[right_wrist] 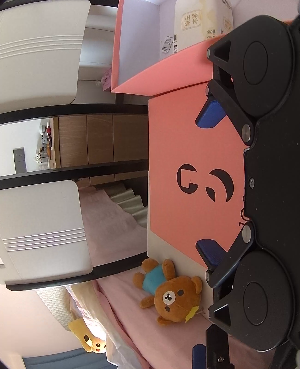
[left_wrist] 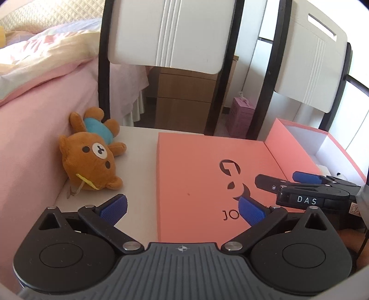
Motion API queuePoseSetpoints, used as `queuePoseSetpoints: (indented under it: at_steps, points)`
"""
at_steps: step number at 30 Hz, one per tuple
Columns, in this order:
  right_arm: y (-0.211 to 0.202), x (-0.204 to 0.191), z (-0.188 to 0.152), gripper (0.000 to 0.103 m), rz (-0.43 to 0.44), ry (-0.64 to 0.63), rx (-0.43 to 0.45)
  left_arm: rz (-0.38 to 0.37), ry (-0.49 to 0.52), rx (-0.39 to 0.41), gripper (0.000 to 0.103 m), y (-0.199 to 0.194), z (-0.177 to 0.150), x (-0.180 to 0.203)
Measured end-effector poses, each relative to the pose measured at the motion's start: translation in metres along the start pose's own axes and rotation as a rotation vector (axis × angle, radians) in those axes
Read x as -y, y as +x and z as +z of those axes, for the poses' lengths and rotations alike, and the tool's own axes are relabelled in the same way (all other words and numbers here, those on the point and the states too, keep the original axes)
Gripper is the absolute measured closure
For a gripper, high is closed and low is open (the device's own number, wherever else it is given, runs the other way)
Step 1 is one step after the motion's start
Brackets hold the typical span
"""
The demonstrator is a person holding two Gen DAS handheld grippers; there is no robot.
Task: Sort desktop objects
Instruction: 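Withdraw the right tool from the box toward the brown teddy bear, then lower the right tool onto the teddy bear and close on its body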
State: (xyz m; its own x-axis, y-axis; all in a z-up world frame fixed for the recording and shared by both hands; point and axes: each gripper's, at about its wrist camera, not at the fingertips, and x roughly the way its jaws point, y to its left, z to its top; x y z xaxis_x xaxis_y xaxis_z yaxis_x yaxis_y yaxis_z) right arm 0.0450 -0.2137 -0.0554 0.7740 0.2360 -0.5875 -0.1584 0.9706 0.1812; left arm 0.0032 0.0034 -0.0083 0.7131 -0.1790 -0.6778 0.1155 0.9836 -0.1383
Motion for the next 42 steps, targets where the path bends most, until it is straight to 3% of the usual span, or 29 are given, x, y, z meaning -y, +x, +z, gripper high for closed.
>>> queuePoseSetpoints:
  at_steps: [6, 12, 22, 26, 33, 42]
  points:
    - [0.005, -0.014, 0.012, 0.001, 0.057, -0.040, 0.024, 0.024, -0.012, 0.030, 0.000, -0.005, 0.002, -0.011]
    - [0.032, -0.036, 0.035, 0.001, 0.122, -0.067, -0.021, 0.060, -0.041, 0.089, 0.000, -0.015, 0.003, -0.031]
    - [0.134, -0.114, 0.105, 0.001, 0.317, -0.089, -0.195, 0.072, -0.077, 0.085, 0.000, -0.016, -0.006, -0.062]
    - [0.186, -0.145, 0.118, 0.001, 0.298, -0.089, -0.285, 0.085, -0.077, 0.095, 0.000, -0.016, -0.005, -0.067]
    - [0.254, -0.188, 0.111, 0.001, 0.375, 0.016, -0.430, 0.067, -0.072, 0.083, 0.000, -0.015, -0.006, -0.069]
    - [0.280, -0.208, 0.080, 0.000, 0.393, 0.082, -0.489, 0.061, -0.040, 0.092, 0.000, -0.018, -0.007, -0.066]
